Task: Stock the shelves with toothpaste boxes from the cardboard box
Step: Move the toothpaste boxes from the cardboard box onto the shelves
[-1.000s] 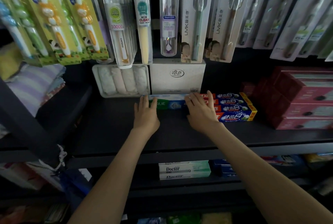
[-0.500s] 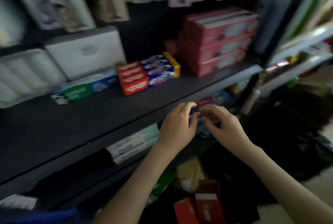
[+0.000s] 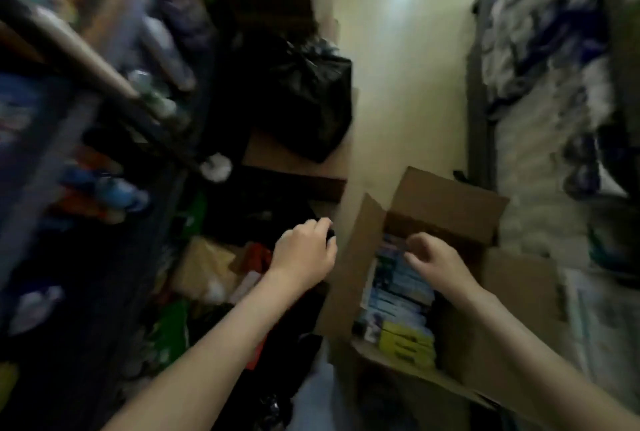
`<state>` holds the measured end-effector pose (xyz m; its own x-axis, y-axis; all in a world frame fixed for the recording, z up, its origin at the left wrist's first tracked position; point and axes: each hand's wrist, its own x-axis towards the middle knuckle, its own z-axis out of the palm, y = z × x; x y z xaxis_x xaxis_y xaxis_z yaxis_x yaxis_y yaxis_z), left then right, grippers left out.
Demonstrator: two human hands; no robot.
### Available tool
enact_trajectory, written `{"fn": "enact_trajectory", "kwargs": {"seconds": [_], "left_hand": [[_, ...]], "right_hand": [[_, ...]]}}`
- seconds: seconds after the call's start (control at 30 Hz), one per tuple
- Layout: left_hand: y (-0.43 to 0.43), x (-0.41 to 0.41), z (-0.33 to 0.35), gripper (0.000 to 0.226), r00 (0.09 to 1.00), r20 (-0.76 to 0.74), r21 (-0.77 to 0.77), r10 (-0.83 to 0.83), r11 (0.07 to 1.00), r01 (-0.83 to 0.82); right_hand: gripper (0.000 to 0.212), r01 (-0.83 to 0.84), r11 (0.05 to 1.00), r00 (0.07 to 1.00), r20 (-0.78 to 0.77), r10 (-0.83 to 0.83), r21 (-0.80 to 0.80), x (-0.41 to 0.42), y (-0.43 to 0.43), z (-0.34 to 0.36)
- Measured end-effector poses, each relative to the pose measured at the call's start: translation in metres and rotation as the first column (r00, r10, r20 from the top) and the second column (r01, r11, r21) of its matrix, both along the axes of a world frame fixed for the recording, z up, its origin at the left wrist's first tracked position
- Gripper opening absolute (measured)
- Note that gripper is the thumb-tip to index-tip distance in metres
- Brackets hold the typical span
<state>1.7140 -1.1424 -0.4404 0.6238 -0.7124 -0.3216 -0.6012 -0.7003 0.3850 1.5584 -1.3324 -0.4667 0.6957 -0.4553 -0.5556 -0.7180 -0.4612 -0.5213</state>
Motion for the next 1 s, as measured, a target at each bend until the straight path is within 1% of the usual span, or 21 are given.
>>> {"fn": "enact_trajectory", "kwargs": {"seconds": [0.03,0.1,0.17,0.23,0.3,0.37,0.43,0.5,0.63,0.7,0.8,0.87,0.93,1.0], "left_hand": [[-0.019,-0.013,-0.03,0.04,0.998,-0.005,0.017,-0.06,0.998,0.06],[-0.051,-0.042,-0.092,0.042,0.987,-0.062,0.028,-0.148,0.988,0.15],[-0.076,-0.078,-0.157,0.042,0.967,-0.151,0.045,-0.206,0.976,0.215],[-0.091,-0.117,-0.218,0.044,0.937,-0.257,0.078,-0.236,0.961,0.264],[-0.096,-0.153,-0.271,0.049,0.902,-0.364,0.134,-0.234,0.945,0.299],[-0.099,-0.178,-0.319,0.054,0.881,-0.425,0.194,-0.209,0.929,0.314],[-0.104,-0.186,-0.359,0.057,0.866,-0.476,0.242,-0.153,0.924,0.296],[-0.114,-0.181,-0.396,0.06,0.85,-0.522,0.264,-0.069,0.935,0.238],[-0.141,-0.165,-0.462,0.061,0.881,-0.474,0.271,0.006,0.952,0.139],[-0.15,-0.167,-0.484,0.06,0.878,-0.477,0.292,0.028,0.948,0.129],[-0.152,-0.177,-0.508,0.06,0.857,-0.513,0.303,0.052,0.945,0.124],[-0.146,-0.183,-0.517,0.062,0.846,-0.527,0.323,0.083,0.94,0.109],[-0.136,-0.187,-0.52,0.064,0.834,-0.539,0.358,0.114,0.928,0.105],[-0.128,-0.192,-0.516,0.061,0.838,-0.531,0.379,0.123,0.919,0.106]], "right_hand": [[0.036,0.048,0.999,0.996,-0.075,-0.047,0.012,-0.027,-0.014,-0.032],[0.036,0.128,0.992,0.974,-0.191,-0.123,0.012,-0.078,-0.032,-0.096],[0.036,0.165,0.986,0.948,-0.281,-0.149,0.034,-0.122,-0.037,-0.16],[0.043,0.202,0.976,0.915,-0.373,-0.157,0.083,-0.157,-0.033,-0.219],[0.051,0.262,0.955,0.889,-0.421,-0.182,0.14,-0.182,-0.027,-0.271],[0.055,0.304,0.939,0.884,-0.416,-0.215,0.162,-0.196,-0.024,-0.315],[0.058,0.278,0.951,0.889,-0.412,-0.201,0.134,-0.198,-0.027,-0.354],[0.061,0.241,0.966,0.898,-0.399,-0.186,0.093,-0.192,-0.035,-0.39],[0.067,0.18,0.984,0.934,-0.315,-0.168,0.012,-0.164,-0.059,-0.462],[0.071,0.128,0.992,0.942,-0.309,-0.128,-0.021,-0.15,-0.064,-0.488],[0.07,0.002,0.987,0.933,-0.356,-0.059,-0.16,-0.141,-0.063,-0.51],[0.068,-0.038,0.971,0.932,-0.36,-0.051,-0.235,-0.141,-0.06,-0.514],[0.069,-0.081,0.964,0.932,-0.362,-0.017,-0.254,-0.143,-0.058,-0.514],[0.072,-0.116,0.963,0.928,-0.373,0.018,-0.241,-0.146,-0.057,-0.511]]}}
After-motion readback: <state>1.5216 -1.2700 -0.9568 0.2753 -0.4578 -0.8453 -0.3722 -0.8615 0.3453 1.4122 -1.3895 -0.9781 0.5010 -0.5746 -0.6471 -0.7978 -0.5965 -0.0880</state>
